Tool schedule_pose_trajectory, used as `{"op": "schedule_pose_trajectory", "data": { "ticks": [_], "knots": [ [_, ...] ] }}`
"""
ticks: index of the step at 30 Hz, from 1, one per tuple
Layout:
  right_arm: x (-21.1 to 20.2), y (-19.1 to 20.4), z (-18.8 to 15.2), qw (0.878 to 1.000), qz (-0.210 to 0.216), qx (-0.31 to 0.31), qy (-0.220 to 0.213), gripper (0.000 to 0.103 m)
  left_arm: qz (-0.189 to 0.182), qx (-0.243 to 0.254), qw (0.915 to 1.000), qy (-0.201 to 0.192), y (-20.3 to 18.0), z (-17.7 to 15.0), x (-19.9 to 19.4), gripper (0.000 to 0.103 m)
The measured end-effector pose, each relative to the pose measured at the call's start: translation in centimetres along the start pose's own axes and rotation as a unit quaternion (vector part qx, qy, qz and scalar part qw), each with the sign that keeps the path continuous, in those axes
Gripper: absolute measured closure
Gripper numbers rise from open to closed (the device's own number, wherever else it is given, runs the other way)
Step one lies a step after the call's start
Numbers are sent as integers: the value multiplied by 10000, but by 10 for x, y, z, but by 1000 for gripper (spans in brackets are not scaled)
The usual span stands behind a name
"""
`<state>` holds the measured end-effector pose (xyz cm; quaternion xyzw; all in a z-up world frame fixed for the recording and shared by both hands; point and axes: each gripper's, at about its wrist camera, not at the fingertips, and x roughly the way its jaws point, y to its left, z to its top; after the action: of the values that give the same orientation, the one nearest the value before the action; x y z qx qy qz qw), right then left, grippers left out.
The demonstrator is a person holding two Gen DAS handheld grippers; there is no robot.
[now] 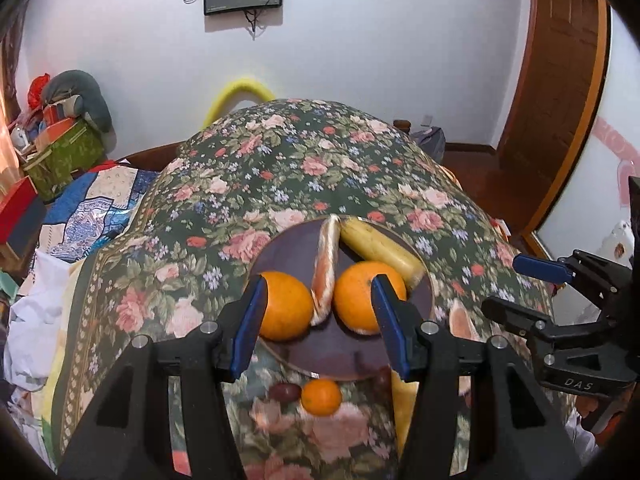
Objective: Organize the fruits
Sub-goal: 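Move the left tool to the banana while the right tool approaches the peeled orange piece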
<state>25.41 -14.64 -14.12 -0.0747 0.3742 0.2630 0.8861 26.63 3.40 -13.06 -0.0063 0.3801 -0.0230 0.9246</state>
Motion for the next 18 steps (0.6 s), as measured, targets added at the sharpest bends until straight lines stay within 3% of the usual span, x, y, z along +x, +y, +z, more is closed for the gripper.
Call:
{"op": "schedule_pose_trajectory", "data": {
  "ticks": [9,18],
  "knots": [
    [1,5,-42,9993,143,145,329,42,-81,77,9996,262,-11,-28,-1,49],
    [19,23,-53,9977,416,83,532,37,-129,-42,9981,596,-7,-49,9,49]
  ]
}}
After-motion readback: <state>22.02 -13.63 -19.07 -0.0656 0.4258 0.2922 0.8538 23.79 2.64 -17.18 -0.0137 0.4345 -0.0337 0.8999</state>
